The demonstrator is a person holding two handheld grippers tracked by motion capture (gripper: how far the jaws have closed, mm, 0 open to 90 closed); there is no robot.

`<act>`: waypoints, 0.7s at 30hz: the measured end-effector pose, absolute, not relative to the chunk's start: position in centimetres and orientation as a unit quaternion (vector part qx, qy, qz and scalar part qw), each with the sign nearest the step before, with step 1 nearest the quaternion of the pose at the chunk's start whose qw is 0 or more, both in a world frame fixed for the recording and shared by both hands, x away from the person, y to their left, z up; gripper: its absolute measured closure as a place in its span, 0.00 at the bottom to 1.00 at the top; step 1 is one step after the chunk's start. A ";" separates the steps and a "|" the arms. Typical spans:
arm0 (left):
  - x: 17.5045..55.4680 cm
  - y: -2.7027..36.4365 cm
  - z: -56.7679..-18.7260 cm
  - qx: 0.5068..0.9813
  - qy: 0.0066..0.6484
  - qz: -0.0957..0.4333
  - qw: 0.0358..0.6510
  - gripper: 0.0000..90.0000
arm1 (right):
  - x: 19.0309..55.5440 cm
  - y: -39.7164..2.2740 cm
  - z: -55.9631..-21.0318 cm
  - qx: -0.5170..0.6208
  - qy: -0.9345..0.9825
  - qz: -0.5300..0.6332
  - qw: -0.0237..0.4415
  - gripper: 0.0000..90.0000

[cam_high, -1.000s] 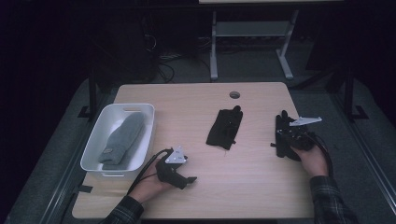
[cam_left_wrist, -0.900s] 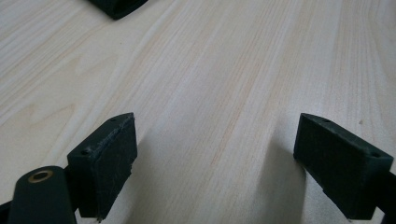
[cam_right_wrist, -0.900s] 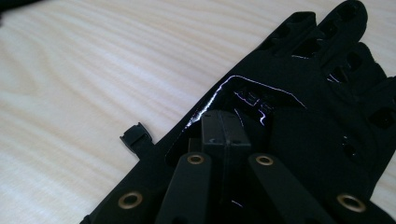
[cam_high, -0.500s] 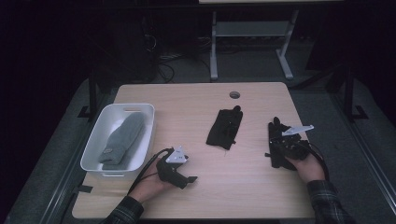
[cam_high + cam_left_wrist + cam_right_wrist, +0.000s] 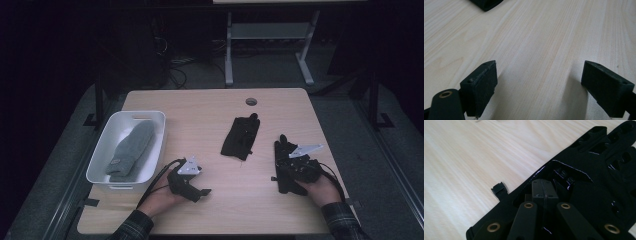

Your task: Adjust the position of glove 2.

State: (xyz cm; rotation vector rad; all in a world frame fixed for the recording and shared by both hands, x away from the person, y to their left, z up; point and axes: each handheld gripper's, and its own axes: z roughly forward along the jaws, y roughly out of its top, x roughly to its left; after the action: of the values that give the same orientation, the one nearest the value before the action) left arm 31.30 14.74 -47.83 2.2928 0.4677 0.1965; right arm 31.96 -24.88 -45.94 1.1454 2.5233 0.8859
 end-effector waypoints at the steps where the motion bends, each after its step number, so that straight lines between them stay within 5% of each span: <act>1: 31.3 14.7 -47.8 0.901 0.183 0.077 0.386 0.14 | 31.9 -24.7 -45.9 0.390 0.862 0.304 0.113 1.00; 21: 31.3 14.6 -47.8 0.899 0.188 0.077 0.388 0.14 | 28.2 -20.2 -45.7 0.323 0.893 0.303 0.085 1.00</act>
State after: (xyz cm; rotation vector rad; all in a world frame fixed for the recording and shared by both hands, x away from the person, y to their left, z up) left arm 31.25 14.64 -47.85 2.2878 0.4789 0.1964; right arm 28.15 -20.16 -45.67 0.9625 2.6622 0.9037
